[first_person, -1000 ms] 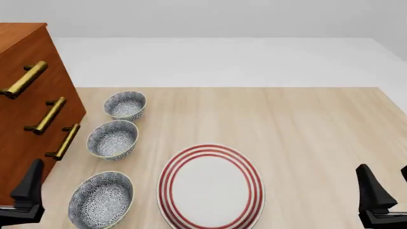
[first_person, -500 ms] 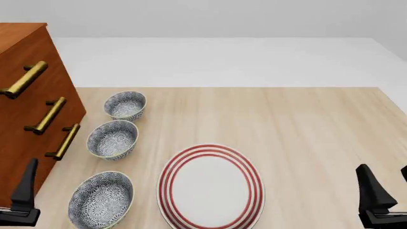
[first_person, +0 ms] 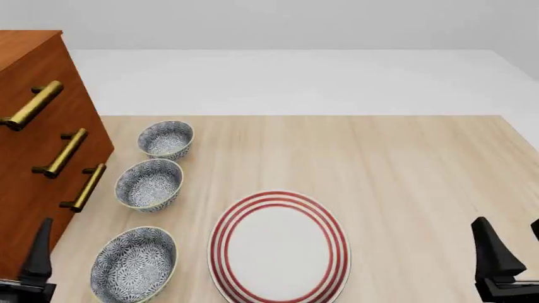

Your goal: Open the top drawer of the cabinet.

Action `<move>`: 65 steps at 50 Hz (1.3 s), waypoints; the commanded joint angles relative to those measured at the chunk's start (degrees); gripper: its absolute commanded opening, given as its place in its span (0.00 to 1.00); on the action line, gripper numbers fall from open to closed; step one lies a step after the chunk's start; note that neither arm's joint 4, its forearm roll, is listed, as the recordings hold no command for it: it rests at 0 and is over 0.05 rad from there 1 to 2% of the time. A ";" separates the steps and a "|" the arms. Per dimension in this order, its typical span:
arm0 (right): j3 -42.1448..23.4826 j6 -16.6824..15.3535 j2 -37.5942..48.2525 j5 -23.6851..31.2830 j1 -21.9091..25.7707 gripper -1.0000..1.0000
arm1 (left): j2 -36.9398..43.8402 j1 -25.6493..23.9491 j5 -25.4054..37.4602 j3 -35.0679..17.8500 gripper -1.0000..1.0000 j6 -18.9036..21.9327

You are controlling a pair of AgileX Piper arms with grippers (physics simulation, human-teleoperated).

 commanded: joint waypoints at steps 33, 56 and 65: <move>0.00 0.00 0.00 0.00 0.00 1.00 | 14.59 2.87 -20.41 0.68 1.00 25.22; 0.00 0.00 -0.01 0.00 -0.01 1.00 | 25.42 2.25 -30.85 0.97 1.00 29.06; 0.00 0.00 0.00 0.00 -0.01 1.00 | 29.80 3.70 -34.86 0.99 1.00 30.64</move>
